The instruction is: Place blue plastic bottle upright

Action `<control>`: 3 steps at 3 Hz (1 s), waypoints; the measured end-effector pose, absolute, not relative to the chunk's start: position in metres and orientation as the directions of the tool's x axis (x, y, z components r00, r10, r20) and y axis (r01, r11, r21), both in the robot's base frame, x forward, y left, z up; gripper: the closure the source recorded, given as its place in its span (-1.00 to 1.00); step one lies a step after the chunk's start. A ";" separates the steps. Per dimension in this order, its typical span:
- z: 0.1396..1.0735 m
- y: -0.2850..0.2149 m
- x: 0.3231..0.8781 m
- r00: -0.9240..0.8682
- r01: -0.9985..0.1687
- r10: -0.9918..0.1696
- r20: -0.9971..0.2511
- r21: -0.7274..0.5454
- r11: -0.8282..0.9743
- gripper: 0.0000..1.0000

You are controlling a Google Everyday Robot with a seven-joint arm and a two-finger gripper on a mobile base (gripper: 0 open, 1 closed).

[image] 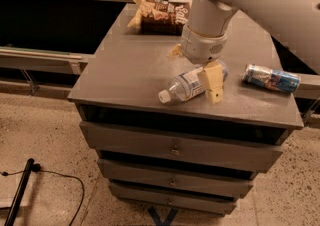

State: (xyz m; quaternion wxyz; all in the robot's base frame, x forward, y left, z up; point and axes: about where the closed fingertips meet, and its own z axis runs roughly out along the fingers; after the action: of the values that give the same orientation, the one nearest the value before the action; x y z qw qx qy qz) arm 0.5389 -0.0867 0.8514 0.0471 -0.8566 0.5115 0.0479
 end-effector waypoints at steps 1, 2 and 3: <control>0.844 -0.081 0.542 0.472 -0.880 -0.872 -0.130 -0.020 -0.474 -1.00; 0.840 -0.074 0.548 0.492 -0.867 -0.857 -0.150 -0.002 -0.498 -0.63; 0.834 -0.076 0.550 0.500 -0.860 -0.852 -0.154 0.025 -0.509 0.00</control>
Offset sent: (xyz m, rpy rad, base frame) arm 0.0051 0.0135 -0.0124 -0.0095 0.1079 0.0703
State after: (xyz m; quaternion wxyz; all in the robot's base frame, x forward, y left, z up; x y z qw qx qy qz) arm 0.5497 -0.0760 0.8337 0.0272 -0.8655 0.4948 0.0733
